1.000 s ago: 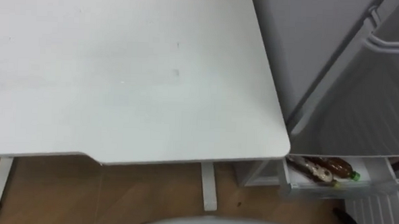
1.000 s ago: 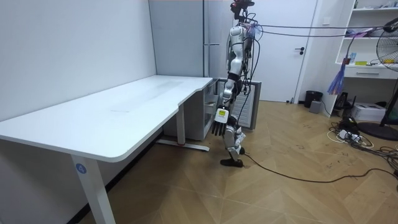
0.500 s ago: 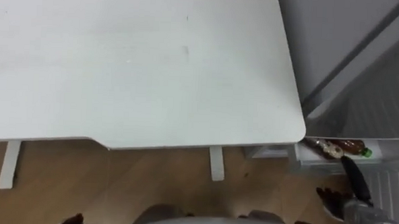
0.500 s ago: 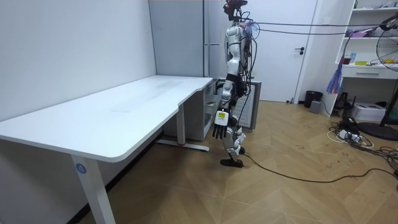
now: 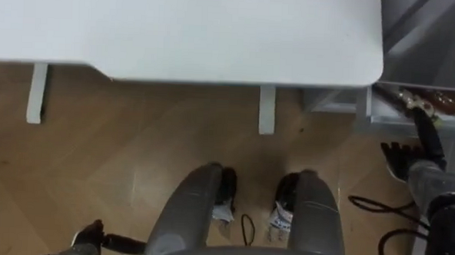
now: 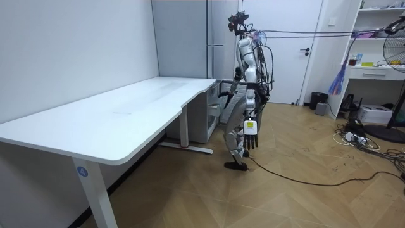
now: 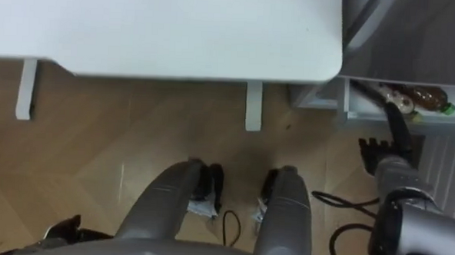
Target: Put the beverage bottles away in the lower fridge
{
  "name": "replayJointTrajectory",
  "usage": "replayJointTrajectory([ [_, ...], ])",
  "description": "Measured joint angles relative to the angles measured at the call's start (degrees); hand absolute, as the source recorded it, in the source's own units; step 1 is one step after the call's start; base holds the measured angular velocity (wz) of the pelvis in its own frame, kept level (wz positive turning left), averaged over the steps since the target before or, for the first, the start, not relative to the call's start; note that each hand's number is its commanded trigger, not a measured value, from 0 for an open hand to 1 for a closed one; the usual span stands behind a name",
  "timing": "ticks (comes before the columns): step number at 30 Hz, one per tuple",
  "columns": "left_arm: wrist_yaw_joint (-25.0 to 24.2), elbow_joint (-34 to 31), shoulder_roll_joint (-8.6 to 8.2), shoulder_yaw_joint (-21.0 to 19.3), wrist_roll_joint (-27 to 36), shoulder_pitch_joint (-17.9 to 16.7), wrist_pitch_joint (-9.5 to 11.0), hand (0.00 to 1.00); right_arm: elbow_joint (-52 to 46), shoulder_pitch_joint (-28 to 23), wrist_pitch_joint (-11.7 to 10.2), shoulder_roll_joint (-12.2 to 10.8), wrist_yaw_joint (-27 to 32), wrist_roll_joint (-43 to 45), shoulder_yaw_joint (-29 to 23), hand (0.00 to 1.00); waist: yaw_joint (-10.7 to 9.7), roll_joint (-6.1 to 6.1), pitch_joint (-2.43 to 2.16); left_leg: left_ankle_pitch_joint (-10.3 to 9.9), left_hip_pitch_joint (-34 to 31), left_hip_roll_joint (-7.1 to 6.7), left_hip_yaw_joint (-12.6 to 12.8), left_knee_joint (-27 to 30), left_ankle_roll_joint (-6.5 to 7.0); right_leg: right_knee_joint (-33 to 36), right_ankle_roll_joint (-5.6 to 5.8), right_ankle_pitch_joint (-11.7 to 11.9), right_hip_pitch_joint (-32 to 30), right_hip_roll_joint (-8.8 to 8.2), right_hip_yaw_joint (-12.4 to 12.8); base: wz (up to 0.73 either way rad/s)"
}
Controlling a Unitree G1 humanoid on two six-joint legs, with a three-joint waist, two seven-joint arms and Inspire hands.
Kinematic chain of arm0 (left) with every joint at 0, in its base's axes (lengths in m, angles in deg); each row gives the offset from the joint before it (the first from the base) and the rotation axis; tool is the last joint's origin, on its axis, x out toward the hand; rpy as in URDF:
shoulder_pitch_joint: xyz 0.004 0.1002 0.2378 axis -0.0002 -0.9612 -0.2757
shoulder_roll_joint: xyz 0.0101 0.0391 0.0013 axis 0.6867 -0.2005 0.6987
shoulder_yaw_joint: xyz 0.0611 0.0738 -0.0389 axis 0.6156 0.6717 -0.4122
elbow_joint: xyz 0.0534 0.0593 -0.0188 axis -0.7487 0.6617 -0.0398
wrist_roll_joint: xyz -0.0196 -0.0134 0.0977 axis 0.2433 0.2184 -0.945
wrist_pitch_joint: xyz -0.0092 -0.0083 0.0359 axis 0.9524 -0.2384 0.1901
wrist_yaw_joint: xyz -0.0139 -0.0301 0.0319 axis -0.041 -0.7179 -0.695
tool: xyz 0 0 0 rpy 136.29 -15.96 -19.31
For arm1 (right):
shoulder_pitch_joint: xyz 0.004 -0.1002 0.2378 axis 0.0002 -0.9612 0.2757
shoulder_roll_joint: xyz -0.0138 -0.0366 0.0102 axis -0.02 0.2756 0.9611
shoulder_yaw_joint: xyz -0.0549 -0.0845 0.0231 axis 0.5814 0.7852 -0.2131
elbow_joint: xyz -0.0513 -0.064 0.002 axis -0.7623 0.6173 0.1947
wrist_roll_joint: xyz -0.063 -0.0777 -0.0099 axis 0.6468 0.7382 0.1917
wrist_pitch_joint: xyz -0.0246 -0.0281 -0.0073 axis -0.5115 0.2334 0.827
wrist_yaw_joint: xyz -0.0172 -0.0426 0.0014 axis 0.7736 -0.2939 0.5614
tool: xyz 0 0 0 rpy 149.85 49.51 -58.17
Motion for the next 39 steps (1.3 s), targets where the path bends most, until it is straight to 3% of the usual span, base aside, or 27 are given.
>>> replayJointTrajectory([
  [5, 1.42, -0.94, 0.09, 3.44, 2.25, 0.83, 0.39, 0.0, -0.49, 4.13, -1.61, 1.88, 0.17, -0.41, 2.07, 0.0, 0.2, -0.13, -0.13, 0.69, -8.83, 0.21, -1.28, 4.99, -1.18, 5.15, -1.88, -0.46, -8.08, -1.03, -1.38, 0.17],
  [8, 2.51, -1.05, 0.31, 4.89, 5.04, 2.17, 0.41, 0.0, -2.24, 5.24, -1.99, 2.77, 3.02, -0.44, 4.0, 0.0, 1.25, -0.54, -0.2, 0.8, -13.13, 0.94, -1.0, 7.59, -1.53, 7.63, -2.92, -0.6, -12.14, -0.89, -1.65, 0.05],
  [13, 3.74, -1.13, 0.48, 4.88, 8.11, 3.35, 2.14, 0.0, -5.1, 7.15, -2.48, 3.4, 8.84, 0.15, 5.59, 0.0, 1.13, -0.77, -0.18, 0.61, -17.87, 1.11, -0.99, 11.13, -1.78, 11.24, -3.8, -1.16, -16.56, -1.94, -2.18, 0.03],
  [21, 6.94, -4.65, 1.19, 5.17, 8.8, 3.64, 2.4, 0.0, -8.72, 8.92, -3.31, 6.97, 17.97, 0.38, 5.65, 0.0, 1.62, -0.98, -0.25, 0.61, -23.78, 0.82, 0.88, 12.23, -1.56, 13.8, -3.26, -1.04, -22.85, -4.43, -1.4, 0.15],
  [25, 8.76, -5.68, 1.84, 6.09, 8.89, 2.84, 3.03, 0.0, -8.77, 11.24, -3.7, 8.09, 23.6, 0.71, 8.55, 0.0, 1.33, -1.29, -0.09, 0.85, -23.99, 0.9, 2.1, 11.88, -1.49, 14.36, -3.44, -1.29, -23.53, -5.98, -1.53, 0.03],
  [30, 9.39, -5.71, 2.22, 6.03, 8.81, 2.69, 4.67, 0.0, -9.09, 11.84, -3.56, 8.09, 28.06, 0.94, 9.11, 0.0, 0.95, -2.31, 0.28, 0.78, -24.14, 0.79, 2.47, 12.07, -0.17, 15.23, -2.96, -2.66, -23.63, -6.75, -1.8, 0.09],
  [35, 9.87, -5.8, 2.54, 6.07, 8.92, 0.63, 4.96, 0.0, -10.94, 12.79, -3.57, 8.22, 33.19, 0.83, 10.47, 0.0, 0.85, -2.88, 0.27, 0.47, -24.53, 0.84, 2.46, 12.08, 0.1, 15.15, -2.75, -3.18, -23.97, -6.73, -1.93, 0.01],
  [39, 12.23, -5.71, 3.57, 5.98, 8.86, -0.95, 5.0, 0.0, -16.73, 12.83, -3.56, 9.06, 38.2, 0.56, 12.73, 0.0, 1.0, -3.35, 0.23, 0.4, -24.53, 0.89, 2.23, 12.08, -0.06, 15.39, -3.28, -3.6, -23.95, -6.74, -2.16, 0.02],
])
